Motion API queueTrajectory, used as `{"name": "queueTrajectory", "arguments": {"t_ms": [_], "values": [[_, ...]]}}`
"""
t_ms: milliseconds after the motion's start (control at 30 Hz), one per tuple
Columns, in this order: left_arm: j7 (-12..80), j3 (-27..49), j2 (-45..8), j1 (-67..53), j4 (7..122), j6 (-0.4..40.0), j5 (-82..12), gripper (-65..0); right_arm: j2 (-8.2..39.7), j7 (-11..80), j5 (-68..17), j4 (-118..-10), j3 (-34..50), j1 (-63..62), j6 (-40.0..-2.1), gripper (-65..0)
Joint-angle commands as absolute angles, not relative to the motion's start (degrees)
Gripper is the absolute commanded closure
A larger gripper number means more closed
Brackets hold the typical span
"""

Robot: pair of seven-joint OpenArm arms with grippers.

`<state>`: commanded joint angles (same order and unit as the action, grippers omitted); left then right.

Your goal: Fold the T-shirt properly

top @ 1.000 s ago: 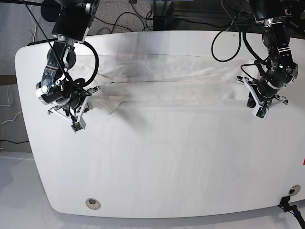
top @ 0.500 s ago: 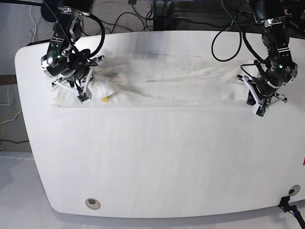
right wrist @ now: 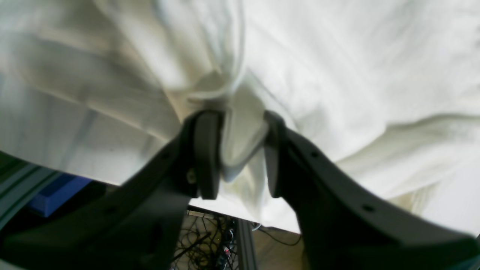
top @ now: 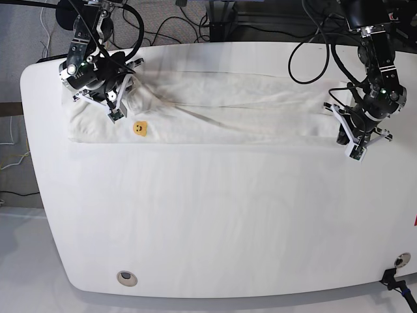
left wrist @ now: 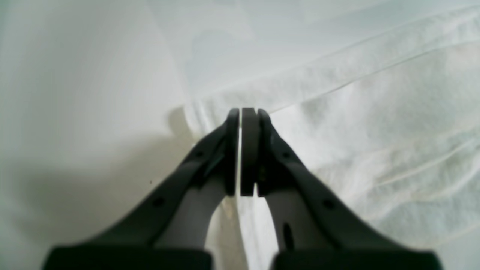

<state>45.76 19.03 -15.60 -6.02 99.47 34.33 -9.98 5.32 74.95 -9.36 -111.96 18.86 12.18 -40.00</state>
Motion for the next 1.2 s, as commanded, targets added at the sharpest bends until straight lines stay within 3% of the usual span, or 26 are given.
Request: {"name": "queueTrajectory", "arguments": {"t_ms": [267, 733, 967, 1200], "values": [[45.67, 18.95, -15.6, -4.88, 97.54, 34.33, -9.89, 0.0, 5.41, 80.0, -11.12, -115.38, 18.95, 10.68, -40.0, -21.2], [45.67, 19.03, -15.69, -4.09, 97.45, 34.33, -9.8, 0.0, 9.98, 79.08, -32.22, -115.03, 19.21, 6.55, -40.0, -21.5], [45.67, 19.03, -15.69, -4.18, 97.45, 34.33, -9.89, 0.0, 9.8, 71.52, -20.62, -114.42, 18.95, 4.44, -40.0, -21.5], [45.67, 19.03, -15.69, -4.26, 97.45, 34.33, -9.98, 0.0, 9.71, 62.37, -13.05, -107.12, 18.95, 3.47, -40.0, -21.1]]}}
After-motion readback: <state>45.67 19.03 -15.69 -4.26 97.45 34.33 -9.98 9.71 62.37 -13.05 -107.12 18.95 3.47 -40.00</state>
